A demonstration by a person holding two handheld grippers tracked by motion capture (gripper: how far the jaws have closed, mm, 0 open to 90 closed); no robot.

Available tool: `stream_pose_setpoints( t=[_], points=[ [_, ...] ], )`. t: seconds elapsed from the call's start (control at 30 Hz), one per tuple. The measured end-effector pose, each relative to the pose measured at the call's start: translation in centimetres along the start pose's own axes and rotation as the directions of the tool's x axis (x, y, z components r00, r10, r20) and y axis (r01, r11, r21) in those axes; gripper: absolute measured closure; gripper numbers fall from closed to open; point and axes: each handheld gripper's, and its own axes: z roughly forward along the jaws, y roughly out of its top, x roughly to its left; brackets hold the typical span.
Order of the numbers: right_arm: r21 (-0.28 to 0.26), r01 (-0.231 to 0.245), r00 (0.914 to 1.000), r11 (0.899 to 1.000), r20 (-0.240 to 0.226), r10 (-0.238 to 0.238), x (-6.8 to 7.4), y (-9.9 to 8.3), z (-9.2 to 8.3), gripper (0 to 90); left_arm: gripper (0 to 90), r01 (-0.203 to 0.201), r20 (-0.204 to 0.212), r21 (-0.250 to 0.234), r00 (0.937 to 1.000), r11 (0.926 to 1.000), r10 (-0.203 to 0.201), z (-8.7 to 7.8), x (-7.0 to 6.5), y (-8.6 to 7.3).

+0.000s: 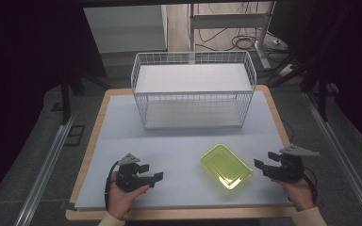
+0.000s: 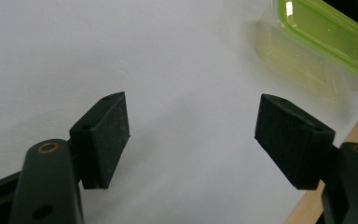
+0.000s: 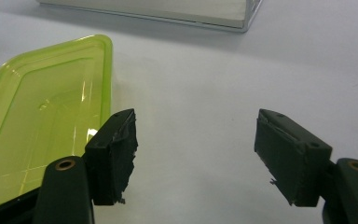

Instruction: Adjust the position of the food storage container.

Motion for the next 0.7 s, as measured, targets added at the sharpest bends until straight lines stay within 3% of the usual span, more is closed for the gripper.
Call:
stream_pose_setpoints(
  t=[0.2,0.3,0.33,0.37,0.4,0.43,0.47,0.57,0.63,0.67,0.7],
  points=[
    [-0.013,0.001,1.0,1.0,0.001,-0.001,0.2,0.3,-0.4,34.2,25.8,0.004,0.002,0.003,1.0,1.0,-0.004,0.0,0.1,0.0],
    [-0.024,0.007,0.9997,1.0,-0.023,-0.008,0.5,0.7,-0.9,46.9,25.8,0.011,-0.004,0.005,0.9999,0.9999,-0.011,0.1,0.2,-0.1],
    [-0.022,0.022,0.9991,1.0,-0.035,-0.023,0.8,0.9,-1.2,60.7,25.8,0.014,-0.005,0.002,0.9999,0.9999,-0.014,0.1,0.3,-0.1],
    [-0.022,0.022,0.9991,1.0,-0.035,-0.023,0.8,0.9,-1.2,60.7,25.9,0.014,-0.005,0.002,0.9999,0.9999,-0.014,0.1,0.3,-0.1],
    [-0.014,0.032,0.9985,0.999,-0.044,-0.032,1.0,1.2,-1.4,74.9,26.0,0.016,-0.007,-0.001,0.9998,0.9999,-0.016,0.1,0.3,-0.1],
    [-0.014,0.032,0.9985,0.999,-0.044,-0.032,1.0,1.2,-1.4,74.9,26.0,0.018,-0.009,-0.003,0.9998,0.9998,-0.018,0.1,0.3,-0.1],
    [0.003,0.065,0.995,0.998,-0.077,-0.065,1.5,1.5,-1.6,82.3,26.0,0.02,-0.011,-0.005,0.9997,0.9998,-0.02,0.1,0.3,-0.1],
    [0.002,0.098,0.9906,0.995,-0.096,-0.098,2.3,1.8,-1.8,87.5,26.0,0.023,-0.01,-0.006,0.9997,0.9997,-0.023,0.1,0.3,-0.1],
    [0.0,0.126,0.9837,0.992,-0.13,-0.125,3.5,2.1,-1.9,89.4,26.1,0.024,-0.01,-0.006,0.9996,0.9997,-0.025,0.1,0.3,-0.1],
    [0.006,0.15,0.9733,0.989,-0.176,-0.147,4.9,2.4,-1.9,89.6,26.1,0.027,-0.009,-0.002,0.9996,0.9996,-0.027,0.2,0.3,-0.2],
    [0.006,0.15,0.9733,0.989,-0.176,-0.147,4.9,2.4,-1.9,89.6,26.1,0.027,-0.009,-0.002,0.9996,0.9996,-0.027,0.2,0.3,-0.2]
  ],
)
